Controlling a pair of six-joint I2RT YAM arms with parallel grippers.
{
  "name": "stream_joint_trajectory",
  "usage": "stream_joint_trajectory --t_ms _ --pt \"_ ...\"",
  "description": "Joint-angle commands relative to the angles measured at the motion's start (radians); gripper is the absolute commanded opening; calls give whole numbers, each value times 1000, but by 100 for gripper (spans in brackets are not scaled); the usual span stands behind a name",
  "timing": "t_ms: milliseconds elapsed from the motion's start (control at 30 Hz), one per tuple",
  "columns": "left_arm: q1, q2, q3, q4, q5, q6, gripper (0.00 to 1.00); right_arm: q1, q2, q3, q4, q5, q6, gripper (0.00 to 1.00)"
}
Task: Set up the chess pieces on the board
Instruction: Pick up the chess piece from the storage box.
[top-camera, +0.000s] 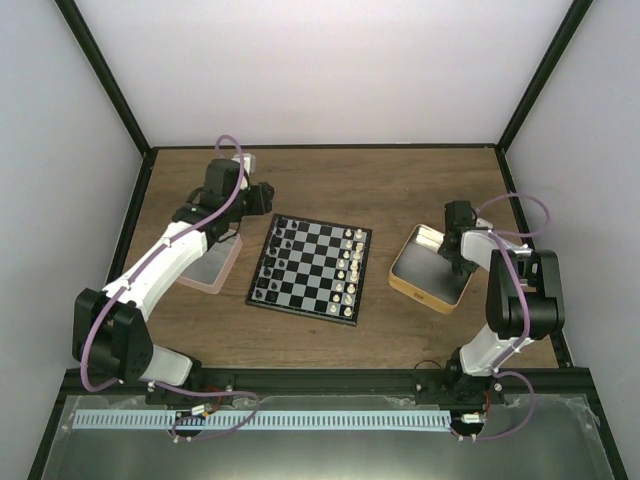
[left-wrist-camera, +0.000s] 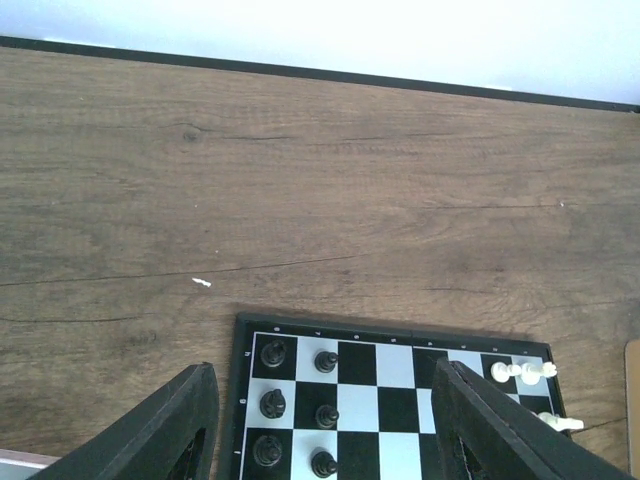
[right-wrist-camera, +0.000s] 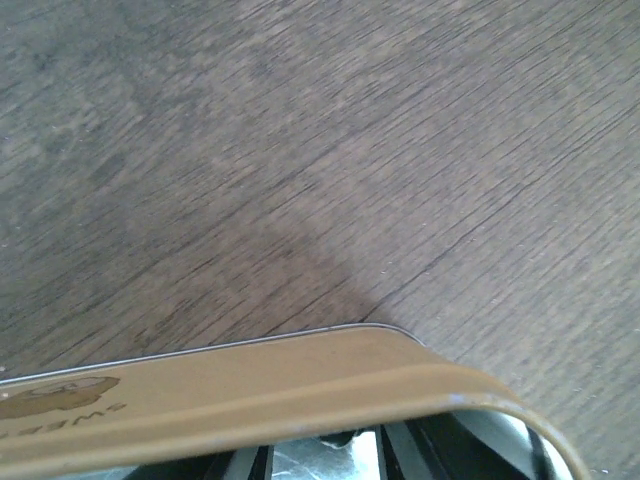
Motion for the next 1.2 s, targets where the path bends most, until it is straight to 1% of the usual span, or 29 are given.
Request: stream_joint_trajectory --t_ms 0,67,267,333,467,533,733,1067,1167 --pt "9 1 -11 24 10 5 61 -22 1 -18 62 -75 -23 24" --pt "10 1 -12 24 14 4 61 -22 -14 -17 69 -101 -28 18" --pt "13 2 -14 28 18 2 61 -22 -54 -24 67 -179 -36 17" --pt "15 5 -14 27 22 2 61 -22 -55 -26 56 -185 -33 20" --pt "16 6 -14 27 28 0 61 -22 -45 -27 27 -196 -31 29" --pt "17 8 -14 27 31 -1 61 -22 -41 -32 24 -200 -34 32" --pt "19 12 -12 26 39 -3 61 -20 -35 -41 -10 -214 -14 36" --pt "21 18 -11 26 50 -5 61 -4 -87 -11 -79 -102 19 38" --pt "20 17 -11 26 50 -6 61 -3 -106 -23 -120 -60 56 43"
